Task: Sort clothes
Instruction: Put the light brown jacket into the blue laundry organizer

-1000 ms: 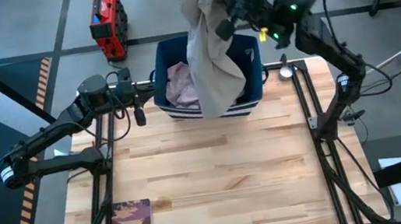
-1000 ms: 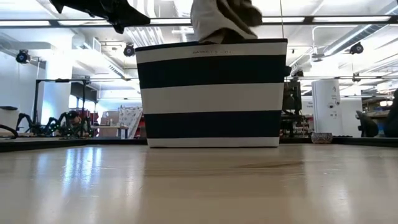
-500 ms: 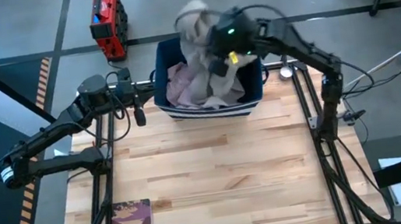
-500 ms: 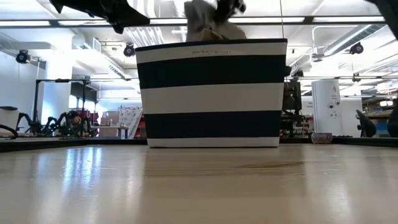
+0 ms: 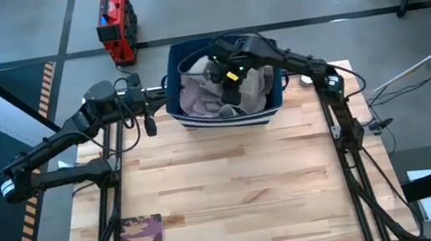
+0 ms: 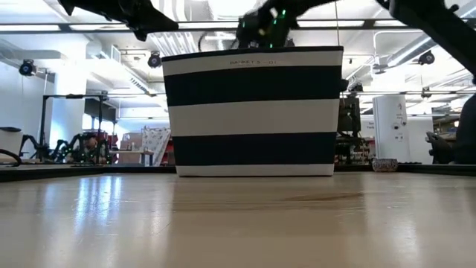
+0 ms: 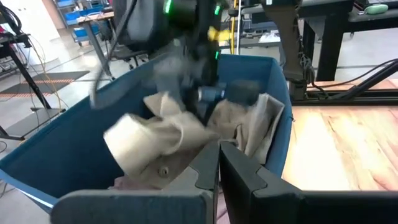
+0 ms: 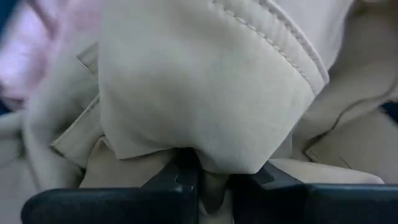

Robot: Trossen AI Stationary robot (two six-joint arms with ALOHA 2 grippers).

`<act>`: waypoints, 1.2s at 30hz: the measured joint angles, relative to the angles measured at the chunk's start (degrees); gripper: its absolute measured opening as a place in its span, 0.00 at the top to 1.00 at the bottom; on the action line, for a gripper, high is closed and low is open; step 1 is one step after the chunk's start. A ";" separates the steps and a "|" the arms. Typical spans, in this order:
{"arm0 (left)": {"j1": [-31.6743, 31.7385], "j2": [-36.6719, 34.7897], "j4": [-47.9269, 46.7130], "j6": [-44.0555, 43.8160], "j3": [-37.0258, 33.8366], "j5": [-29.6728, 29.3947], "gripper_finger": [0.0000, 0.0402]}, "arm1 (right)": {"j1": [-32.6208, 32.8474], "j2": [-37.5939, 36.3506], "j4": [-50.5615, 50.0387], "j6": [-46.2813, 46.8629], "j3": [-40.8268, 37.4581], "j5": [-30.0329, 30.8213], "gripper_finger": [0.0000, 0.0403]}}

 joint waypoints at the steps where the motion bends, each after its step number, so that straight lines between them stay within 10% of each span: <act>1: 0.01 -0.01 -0.02 0.00 0.00 0.00 1.00 | -0.39 0.72 0.06 -0.37 -0.65 -0.28 0.92; 26: -0.01 -2.10 -0.89 -0.26 0.00 -0.15 1.00 | 3.52 3.71 -2.32 -8.31 -9.41 -10.99 0.92; 36: 0.02 -2.10 -0.95 -0.90 0.00 -0.15 1.00 | 3.56 -2.03 -1.51 -5.12 -9.41 -8.86 0.53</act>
